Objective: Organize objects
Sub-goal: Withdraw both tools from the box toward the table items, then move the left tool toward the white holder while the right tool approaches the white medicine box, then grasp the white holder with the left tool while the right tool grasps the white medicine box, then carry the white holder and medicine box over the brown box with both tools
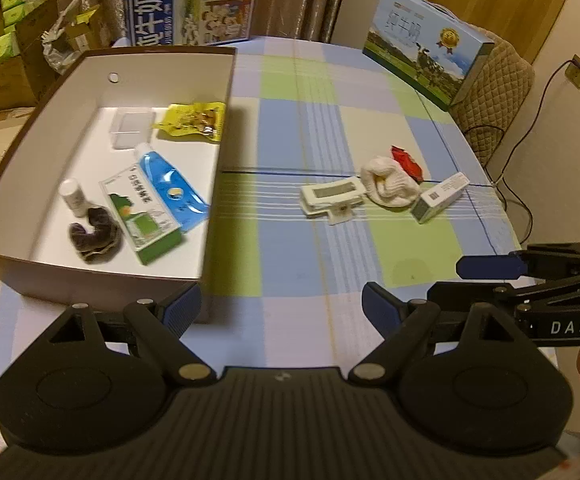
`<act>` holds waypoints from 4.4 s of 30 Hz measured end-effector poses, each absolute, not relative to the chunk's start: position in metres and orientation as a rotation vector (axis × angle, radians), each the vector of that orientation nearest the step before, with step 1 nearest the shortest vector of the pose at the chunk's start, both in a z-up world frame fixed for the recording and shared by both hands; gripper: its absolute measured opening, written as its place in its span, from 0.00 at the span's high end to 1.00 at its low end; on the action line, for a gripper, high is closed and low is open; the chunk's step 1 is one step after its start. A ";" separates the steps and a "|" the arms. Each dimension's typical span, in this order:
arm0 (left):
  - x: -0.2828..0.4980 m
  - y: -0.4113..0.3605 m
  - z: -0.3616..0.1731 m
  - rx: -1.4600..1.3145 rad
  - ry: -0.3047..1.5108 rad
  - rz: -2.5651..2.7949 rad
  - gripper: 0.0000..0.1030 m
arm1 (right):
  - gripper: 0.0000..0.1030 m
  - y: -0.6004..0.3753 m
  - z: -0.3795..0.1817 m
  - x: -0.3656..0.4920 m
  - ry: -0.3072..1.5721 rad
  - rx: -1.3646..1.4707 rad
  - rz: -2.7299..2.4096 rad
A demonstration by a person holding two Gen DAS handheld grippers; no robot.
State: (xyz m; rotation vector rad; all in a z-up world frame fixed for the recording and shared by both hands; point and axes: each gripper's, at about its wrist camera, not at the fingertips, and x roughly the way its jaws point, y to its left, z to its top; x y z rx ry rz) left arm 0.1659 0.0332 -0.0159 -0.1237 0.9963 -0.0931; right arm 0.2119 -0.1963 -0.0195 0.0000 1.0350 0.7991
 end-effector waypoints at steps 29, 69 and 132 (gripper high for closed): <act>0.272 -0.057 -0.052 0.132 0.988 -0.329 0.19 | 0.48 -0.313 -0.048 0.260 1.109 0.173 0.437; 0.341 -0.072 -0.152 0.147 1.227 -0.394 0.65 | 0.48 -0.327 -0.073 0.289 1.175 0.220 0.320; 0.284 -0.030 -0.150 -0.090 1.214 -0.170 0.64 | 0.78 -0.277 -0.117 0.272 1.153 -0.118 0.458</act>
